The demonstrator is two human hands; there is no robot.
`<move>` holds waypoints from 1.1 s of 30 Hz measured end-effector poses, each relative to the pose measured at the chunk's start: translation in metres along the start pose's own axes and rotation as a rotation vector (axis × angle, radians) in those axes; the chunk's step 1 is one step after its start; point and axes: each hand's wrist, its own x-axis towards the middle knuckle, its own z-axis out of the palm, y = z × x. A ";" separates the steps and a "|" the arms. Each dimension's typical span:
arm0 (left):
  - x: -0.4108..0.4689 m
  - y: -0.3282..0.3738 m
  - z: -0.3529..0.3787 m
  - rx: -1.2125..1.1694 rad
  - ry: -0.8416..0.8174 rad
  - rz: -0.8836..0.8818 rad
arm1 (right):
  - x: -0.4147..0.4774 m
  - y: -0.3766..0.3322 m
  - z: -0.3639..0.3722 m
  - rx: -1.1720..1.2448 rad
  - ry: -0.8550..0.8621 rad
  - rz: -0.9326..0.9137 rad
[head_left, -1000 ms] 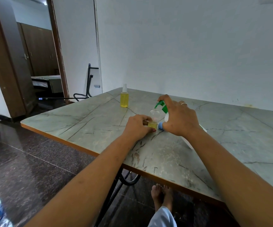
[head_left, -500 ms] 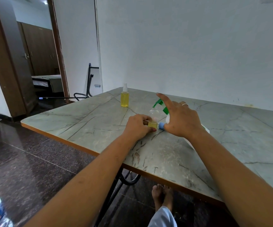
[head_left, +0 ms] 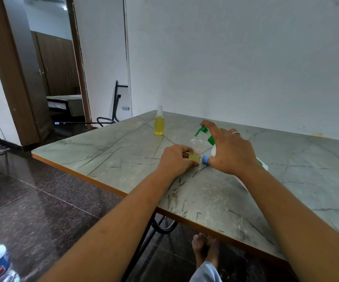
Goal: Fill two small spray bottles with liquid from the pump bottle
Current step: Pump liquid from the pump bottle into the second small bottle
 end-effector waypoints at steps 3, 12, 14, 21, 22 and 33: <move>0.000 0.000 0.001 -0.002 0.001 -0.002 | -0.001 -0.001 -0.001 0.001 -0.005 0.002; 0.000 0.000 0.000 -0.007 0.000 -0.001 | 0.000 -0.001 -0.001 -0.002 -0.007 0.003; 0.000 0.000 0.000 -0.002 0.003 0.003 | 0.000 -0.001 -0.002 -0.004 -0.004 -0.002; -0.003 0.001 -0.002 -0.010 0.005 0.014 | -0.001 -0.001 -0.001 -0.006 0.001 -0.002; -0.003 0.001 -0.002 -0.021 0.006 0.016 | -0.001 0.000 -0.001 -0.002 0.002 -0.001; -0.003 0.001 -0.002 -0.022 -0.001 0.019 | -0.002 -0.002 -0.004 0.004 0.007 0.005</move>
